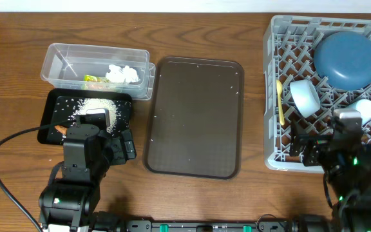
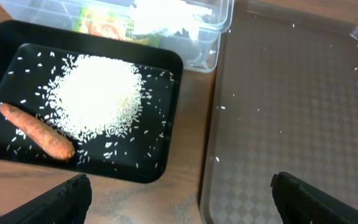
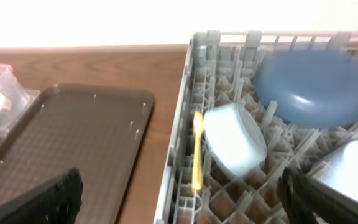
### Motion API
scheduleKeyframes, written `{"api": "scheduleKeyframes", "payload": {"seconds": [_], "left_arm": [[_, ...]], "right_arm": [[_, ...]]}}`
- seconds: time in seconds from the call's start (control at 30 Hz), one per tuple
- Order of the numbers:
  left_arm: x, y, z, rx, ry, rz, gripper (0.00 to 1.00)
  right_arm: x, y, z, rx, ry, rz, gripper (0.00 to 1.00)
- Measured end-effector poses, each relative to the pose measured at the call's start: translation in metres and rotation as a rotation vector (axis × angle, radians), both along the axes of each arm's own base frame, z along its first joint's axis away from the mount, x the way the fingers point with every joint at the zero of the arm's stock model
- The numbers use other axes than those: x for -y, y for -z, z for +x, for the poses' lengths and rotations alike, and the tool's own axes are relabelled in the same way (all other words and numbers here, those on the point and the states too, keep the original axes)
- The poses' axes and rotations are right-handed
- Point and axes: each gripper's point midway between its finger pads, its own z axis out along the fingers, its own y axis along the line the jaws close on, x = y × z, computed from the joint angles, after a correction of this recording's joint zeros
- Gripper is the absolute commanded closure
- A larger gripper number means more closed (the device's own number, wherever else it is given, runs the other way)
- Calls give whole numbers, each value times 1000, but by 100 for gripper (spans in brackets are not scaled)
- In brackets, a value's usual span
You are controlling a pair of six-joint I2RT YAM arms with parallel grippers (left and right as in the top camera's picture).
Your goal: Sort waste into correct bins and load items into the dishwasher rack
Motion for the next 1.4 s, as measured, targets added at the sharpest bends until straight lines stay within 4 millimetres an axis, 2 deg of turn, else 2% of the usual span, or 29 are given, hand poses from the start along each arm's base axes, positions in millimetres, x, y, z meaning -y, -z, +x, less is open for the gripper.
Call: {"api": "scheduleKeyframes", "payload": {"seconds": [0.07, 0.23, 0.5, 0.67, 0.87, 1.4], "left_arm": [[0, 0, 0, 1, 0, 0, 5], [0, 0, 0, -1, 0, 0, 5], [0, 1, 0, -2, 0, 0, 5], [0, 0, 0, -1, 0, 0, 5], [0, 0, 0, -1, 0, 0, 5], [0, 0, 0, -1, 0, 0, 5]], "right_arm": [[0, 1, 5, 117, -1, -4, 1], [1, 25, 8, 271, 5, -13, 1], [12, 42, 1, 448, 72, -28, 1], [19, 64, 1, 450, 107, -41, 1], [20, 106, 2, 301, 107, -57, 1], [20, 106, 2, 302, 107, -56, 1]]}}
